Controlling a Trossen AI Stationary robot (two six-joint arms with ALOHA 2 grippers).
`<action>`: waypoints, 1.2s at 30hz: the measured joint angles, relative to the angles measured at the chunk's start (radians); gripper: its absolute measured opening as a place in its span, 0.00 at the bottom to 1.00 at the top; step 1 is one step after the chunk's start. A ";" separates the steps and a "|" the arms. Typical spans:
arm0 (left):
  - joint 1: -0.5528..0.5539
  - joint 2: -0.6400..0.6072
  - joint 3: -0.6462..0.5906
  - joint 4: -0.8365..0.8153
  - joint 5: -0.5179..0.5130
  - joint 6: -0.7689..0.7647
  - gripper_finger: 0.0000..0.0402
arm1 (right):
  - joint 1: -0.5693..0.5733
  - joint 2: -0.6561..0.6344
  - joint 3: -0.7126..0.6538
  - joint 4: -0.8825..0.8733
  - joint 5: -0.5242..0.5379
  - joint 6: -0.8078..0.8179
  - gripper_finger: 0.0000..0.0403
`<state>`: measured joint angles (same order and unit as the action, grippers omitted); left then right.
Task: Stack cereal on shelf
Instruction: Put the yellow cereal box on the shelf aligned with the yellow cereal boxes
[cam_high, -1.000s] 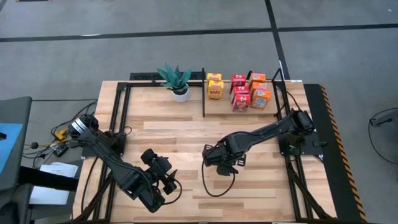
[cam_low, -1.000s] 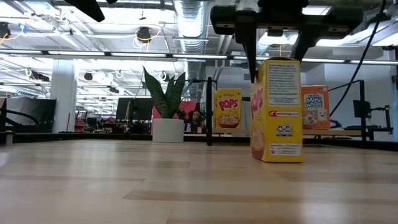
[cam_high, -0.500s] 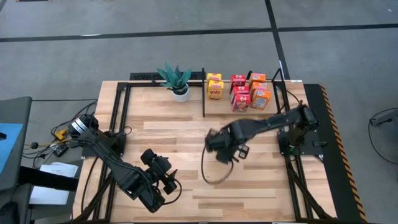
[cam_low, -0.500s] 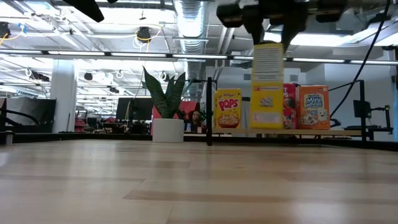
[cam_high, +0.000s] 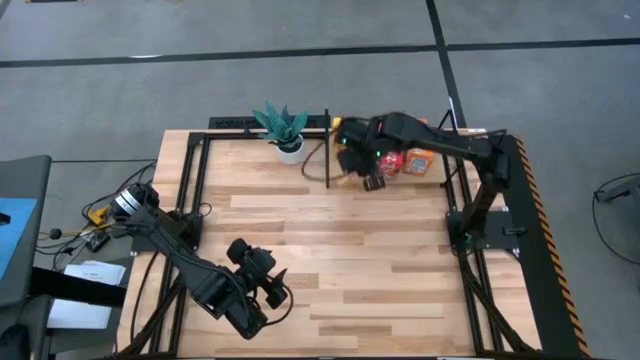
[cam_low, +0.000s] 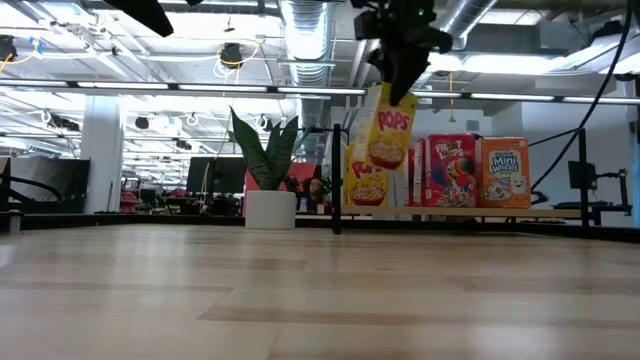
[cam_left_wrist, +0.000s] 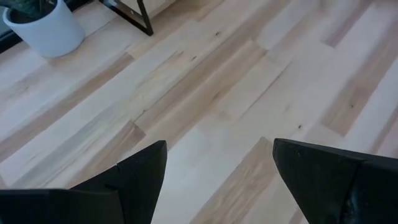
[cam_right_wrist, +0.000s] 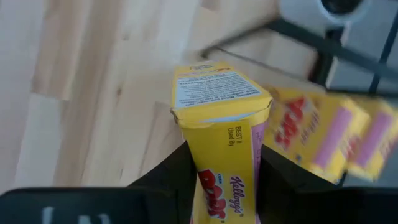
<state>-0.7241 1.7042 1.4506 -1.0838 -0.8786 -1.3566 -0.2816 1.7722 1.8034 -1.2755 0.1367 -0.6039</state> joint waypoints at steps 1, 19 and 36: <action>0.004 0.000 0.000 0.001 0.000 0.000 0.71 | -0.022 0.000 0.004 0.004 -0.004 0.014 0.37; 0.080 0.000 0.000 0.001 0.002 0.052 0.71 | -0.107 0.128 0.005 0.019 -0.002 0.031 0.37; 0.082 0.000 0.000 0.001 0.006 0.054 0.71 | -0.114 0.166 0.006 0.042 0.046 0.054 0.40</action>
<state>-0.6422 1.7042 1.4506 -1.0828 -0.8726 -1.3025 -0.3954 1.9385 1.8099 -1.2331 0.1830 -0.5499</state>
